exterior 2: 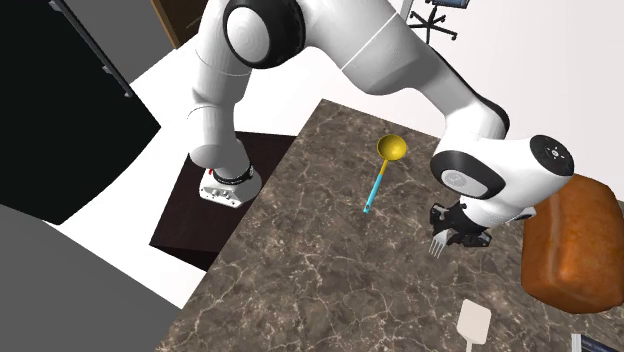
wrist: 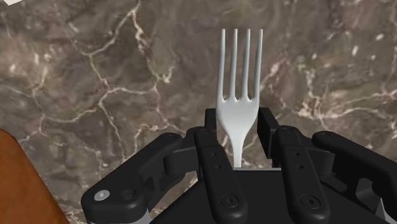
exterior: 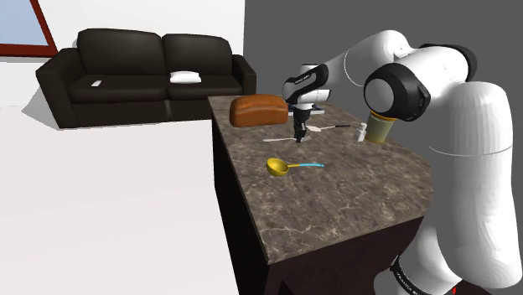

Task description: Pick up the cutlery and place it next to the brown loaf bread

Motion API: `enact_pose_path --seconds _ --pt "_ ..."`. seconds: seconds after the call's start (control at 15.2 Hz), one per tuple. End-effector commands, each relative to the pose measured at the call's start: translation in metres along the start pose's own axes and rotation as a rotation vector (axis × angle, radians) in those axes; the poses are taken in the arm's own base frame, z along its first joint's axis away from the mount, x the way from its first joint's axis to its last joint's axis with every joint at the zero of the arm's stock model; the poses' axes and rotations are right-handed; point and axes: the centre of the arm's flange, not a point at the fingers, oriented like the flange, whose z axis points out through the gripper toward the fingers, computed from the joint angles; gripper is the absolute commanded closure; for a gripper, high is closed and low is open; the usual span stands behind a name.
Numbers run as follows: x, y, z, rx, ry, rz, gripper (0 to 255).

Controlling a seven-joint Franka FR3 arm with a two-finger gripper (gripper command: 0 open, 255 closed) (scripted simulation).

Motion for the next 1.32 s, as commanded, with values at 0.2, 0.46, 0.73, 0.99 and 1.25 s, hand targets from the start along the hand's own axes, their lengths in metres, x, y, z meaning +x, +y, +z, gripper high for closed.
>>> enact_pose_path --seconds 0.2,0.46,0.73,0.99,1.25 --pt "0.000 0.000 0.000 0.000 0.000 0.000 0" --pt "0.000 0.000 0.000 0.000 0.000 0.000 0" --pt "0.000 0.000 -0.050 0.000 0.000 0.000 0" --pt "0.000 0.000 -0.050 0.000 0.000 0.000 0" --pt "0.000 0.000 -0.050 0.000 0.000 0.000 0"
